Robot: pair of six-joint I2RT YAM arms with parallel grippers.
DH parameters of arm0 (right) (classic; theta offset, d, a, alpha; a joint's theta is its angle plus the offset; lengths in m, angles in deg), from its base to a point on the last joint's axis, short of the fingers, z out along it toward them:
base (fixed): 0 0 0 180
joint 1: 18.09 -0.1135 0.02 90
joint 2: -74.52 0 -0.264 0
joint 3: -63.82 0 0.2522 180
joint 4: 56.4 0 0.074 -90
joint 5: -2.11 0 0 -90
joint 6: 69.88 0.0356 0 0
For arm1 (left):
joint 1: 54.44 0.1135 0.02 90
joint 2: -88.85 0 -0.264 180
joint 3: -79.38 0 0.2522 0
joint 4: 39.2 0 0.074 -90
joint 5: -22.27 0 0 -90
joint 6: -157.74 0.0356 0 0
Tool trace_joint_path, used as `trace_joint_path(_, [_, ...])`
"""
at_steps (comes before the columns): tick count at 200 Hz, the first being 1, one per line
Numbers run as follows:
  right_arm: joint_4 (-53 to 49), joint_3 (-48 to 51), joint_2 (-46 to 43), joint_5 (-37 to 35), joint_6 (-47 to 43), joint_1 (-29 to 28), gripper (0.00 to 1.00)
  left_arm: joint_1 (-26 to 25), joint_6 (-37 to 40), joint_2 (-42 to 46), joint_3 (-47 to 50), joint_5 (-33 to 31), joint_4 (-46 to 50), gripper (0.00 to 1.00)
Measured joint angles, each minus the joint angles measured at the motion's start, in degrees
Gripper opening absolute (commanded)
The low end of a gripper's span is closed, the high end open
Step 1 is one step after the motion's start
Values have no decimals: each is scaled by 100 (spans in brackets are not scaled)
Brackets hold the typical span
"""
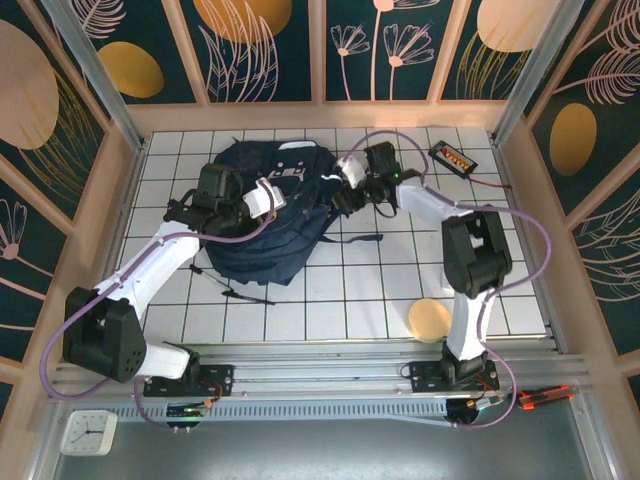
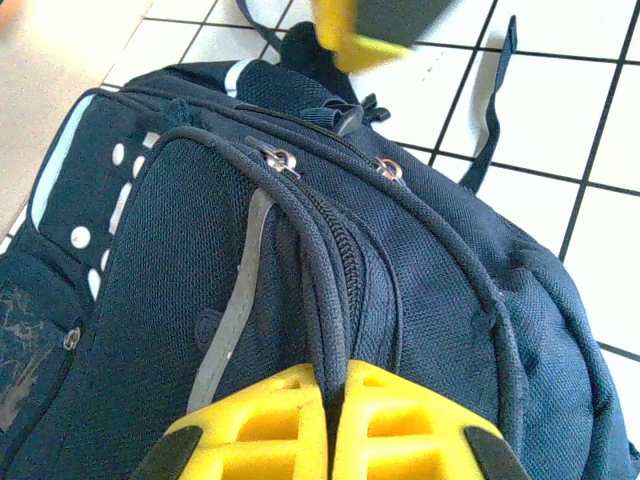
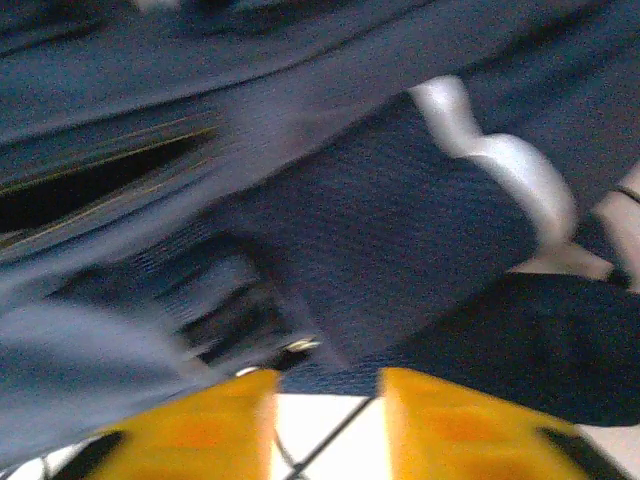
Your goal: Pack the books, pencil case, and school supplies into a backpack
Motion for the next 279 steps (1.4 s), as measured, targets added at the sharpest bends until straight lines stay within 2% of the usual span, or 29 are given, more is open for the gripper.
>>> trace_joint_path(15, [361, 673, -557, 140, -48, -372, 70, 0, -15, 0, 0, 0, -2, 0])
trace_joint_path(37, [756, 697, -680, 404, -59, -691, 69, 0, -20, -2, 0, 2, -2, 0])
trace_joint_path(128, [1342, 695, -166, 452, 142, -732, 67, 0, -72, -2, 0, 2, -2, 0])
trace_joint_path(151, [1458, 695, -59, 448, 236, -745, 64, 0, -103, -2, 0, 7, -2, 0])
trace_joint_path(167, [1567, 693, -13, 444, 289, -776, 58, 0, -120, -2, 0, 17, -2, 0])
trace_joint_path(182, [1637, 678, 26, 433, 334, -800, 48, 0, -125, -2, 0, 31, -2, 0])
trace_joint_path(209, [1676, 573, 94, 411, 402, -804, 11, 0, -127, -2, 0, 31, -2, 0])
trace_joint_path(220, [1683, 553, 94, 409, 444, -804, 0, 0, -127, -2, 0, 31, -2, 0])
trace_joint_path(279, [1539, 527, 94, 243, 435, -649, 0, -42, -66, 7, 31, -11, -4, 0])
